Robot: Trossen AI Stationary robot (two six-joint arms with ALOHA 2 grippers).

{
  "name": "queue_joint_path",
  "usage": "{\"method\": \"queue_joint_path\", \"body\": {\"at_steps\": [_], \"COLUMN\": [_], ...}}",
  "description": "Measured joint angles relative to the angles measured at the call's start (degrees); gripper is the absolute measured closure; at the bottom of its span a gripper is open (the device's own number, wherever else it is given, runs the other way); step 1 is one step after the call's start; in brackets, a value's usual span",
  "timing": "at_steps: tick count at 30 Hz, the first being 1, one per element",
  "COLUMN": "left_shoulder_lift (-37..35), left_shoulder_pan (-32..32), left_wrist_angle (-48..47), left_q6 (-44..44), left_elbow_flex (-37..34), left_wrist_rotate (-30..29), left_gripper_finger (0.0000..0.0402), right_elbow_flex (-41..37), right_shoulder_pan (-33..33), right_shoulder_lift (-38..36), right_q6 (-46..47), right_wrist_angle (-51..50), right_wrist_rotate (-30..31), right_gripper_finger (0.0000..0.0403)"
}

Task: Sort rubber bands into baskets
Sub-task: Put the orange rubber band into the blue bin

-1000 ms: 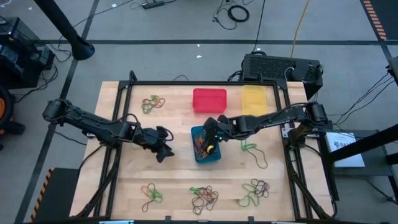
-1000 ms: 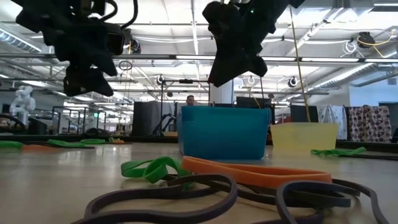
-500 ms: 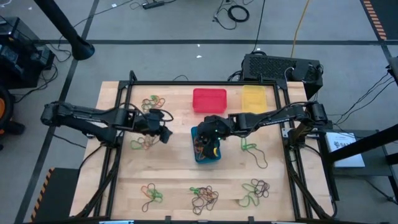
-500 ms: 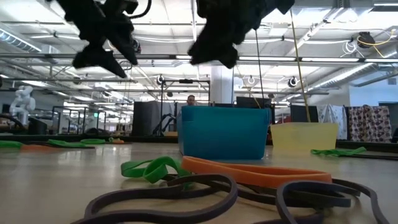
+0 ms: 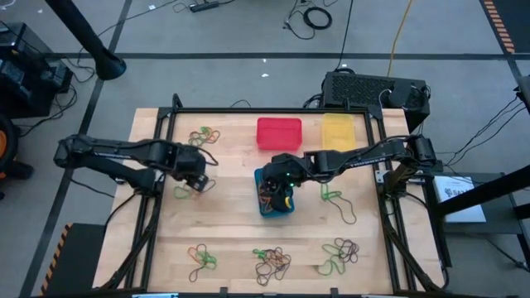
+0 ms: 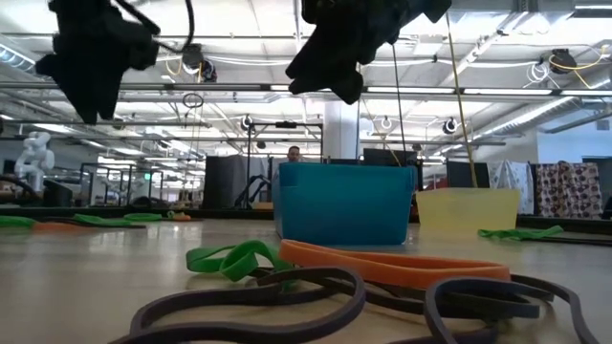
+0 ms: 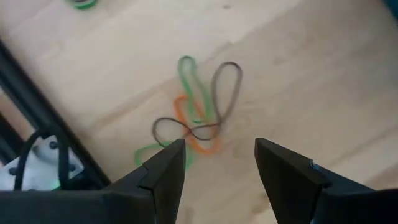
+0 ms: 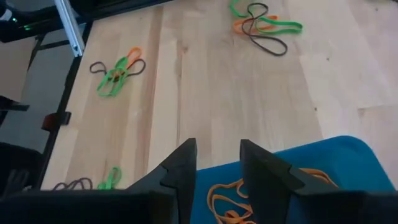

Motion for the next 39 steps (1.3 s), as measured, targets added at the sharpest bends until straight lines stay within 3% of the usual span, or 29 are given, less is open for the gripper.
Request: {"method": "queue_joint_path", "body": {"at_steps": [6, 10, 18, 23, 39], "left_shoulder_lift": [0.04, 0.05, 0.04, 0.44, 9.70], "left_shoulder_pan": [10.02, 12.87, 13.17, 13.17, 11.54], "left_wrist_angle": [1.57, 7.29, 16.99, 18.29, 22.67], "left_q6": [9.35, 12.48, 15.57, 18.09, 26.50], "left_elbow_flex": [-9.28, -15.36, -20.00, -21.25, -21.85], "left_wrist_rotate": [6.50, 8.00, 3.34, -0.29, 2.86], "left_gripper_finger": [0.0201, 0.0201, 0.0201, 0.0201, 0.0201], "right_elbow_flex": [0.00, 0.00, -0.02, -0.02, -0.02], "right_shoulder_pan": [0.44, 2.00, 4.15, 4.93, 5.72], "right_shoulder_lift": [0.00, 0.00, 0.00, 0.00, 0.00], "right_q6": [9.64, 14.10, 21.94, 25.81, 29.42], "right_wrist_angle": [-0.05, 0.01, 0.20, 1.96, 5.45], "right_wrist_rotate": [0.25, 4.46, 7.66, 7.69, 10.97], "right_gripper_finger": [0.0287, 0.0287, 0.0287, 0.0287, 0.0287]}}
